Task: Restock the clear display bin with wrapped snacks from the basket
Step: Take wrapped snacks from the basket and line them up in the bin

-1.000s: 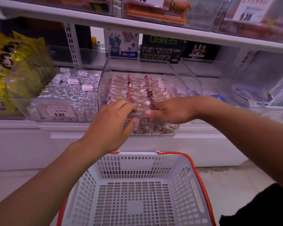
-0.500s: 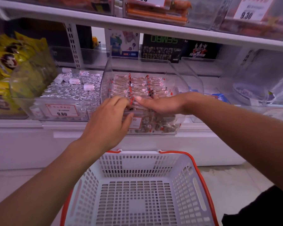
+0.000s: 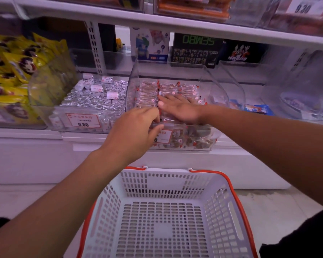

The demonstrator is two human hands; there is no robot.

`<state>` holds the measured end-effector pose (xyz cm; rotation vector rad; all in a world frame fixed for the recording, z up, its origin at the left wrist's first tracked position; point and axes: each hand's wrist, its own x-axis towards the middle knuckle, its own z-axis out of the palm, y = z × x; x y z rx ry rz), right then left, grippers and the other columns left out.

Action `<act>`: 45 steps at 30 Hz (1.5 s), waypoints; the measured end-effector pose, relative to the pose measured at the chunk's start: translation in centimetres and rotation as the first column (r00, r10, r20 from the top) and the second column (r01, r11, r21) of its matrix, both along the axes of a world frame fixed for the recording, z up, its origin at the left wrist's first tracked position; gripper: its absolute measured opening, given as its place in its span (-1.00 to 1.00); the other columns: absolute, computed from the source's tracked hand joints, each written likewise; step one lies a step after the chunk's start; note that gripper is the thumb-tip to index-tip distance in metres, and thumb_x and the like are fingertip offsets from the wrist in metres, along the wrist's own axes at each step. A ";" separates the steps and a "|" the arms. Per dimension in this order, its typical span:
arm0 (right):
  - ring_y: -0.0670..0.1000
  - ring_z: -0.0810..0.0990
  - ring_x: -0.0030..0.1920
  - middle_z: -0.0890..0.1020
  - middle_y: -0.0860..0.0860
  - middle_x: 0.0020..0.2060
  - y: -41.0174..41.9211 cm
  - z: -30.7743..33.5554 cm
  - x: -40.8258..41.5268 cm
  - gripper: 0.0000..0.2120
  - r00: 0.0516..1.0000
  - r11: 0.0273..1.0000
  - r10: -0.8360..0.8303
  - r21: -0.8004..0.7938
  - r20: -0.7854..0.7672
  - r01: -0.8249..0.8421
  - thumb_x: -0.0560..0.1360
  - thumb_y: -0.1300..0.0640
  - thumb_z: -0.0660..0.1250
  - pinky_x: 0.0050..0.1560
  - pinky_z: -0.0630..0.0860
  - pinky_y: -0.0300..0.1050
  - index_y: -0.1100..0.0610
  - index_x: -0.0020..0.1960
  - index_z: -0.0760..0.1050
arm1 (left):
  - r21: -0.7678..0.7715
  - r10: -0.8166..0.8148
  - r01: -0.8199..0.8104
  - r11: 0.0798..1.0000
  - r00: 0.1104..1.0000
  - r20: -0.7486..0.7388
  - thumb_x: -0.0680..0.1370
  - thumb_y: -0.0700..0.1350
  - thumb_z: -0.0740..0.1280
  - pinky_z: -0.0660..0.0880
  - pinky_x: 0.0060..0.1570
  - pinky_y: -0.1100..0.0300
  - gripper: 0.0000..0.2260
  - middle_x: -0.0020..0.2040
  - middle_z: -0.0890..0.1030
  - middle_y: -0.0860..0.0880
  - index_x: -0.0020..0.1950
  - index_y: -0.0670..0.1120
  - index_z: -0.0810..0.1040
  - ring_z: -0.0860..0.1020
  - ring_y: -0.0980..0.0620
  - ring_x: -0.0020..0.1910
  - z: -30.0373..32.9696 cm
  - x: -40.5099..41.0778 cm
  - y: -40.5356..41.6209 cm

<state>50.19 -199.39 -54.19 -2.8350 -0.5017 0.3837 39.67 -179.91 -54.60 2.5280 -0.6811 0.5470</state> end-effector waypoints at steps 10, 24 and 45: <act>-0.04 0.57 0.08 0.63 -0.05 0.09 -4.5 3.8 -11.4 -0.56 0.807 0.987 0.111 0.028 0.580 -0.156 0.58 -0.24 0.14 0.06 0.52 -0.08 0.03 0.21 0.56 | 0.077 -0.002 -0.003 0.997 0.998 0.059 0.57 0.01 0.37 0.47 -0.06 0.08 -0.87 -0.02 0.55 0.06 0.05 -0.01 0.57 0.46 0.01 0.01 0.1 0.1 0.8; -0.02 0.42 -0.47 0.50 -0.01 -0.54 0.3 3.7 -2.6 -0.42 0.974 0.974 -0.020 0.214 -0.225 0.069 0.64 -0.24 0.02 -0.33 0.37 -0.14 0.09 -0.29 0.54 | 0.042 -0.043 0.047 0.998 0.995 -0.095 0.51 0.00 0.45 0.51 -0.11 0.04 -0.87 -0.13 0.54 0.06 -0.10 -0.01 0.55 0.51 0.03 -0.13 1.1 1.3 0.2; 0.14 0.62 -0.16 0.67 0.09 -0.19 -7.2 1.1 -9.4 -0.80 0.787 0.985 0.090 0.065 0.610 -0.163 0.35 0.27 0.52 -0.10 0.56 0.10 0.17 -0.04 0.64 | 0.237 0.027 -0.009 0.971 0.997 -0.072 0.54 0.02 0.40 0.34 -0.13 0.11 -0.83 -0.07 0.49 0.06 -0.04 0.00 0.45 0.43 0.00 -0.07 1.1 2.4 0.2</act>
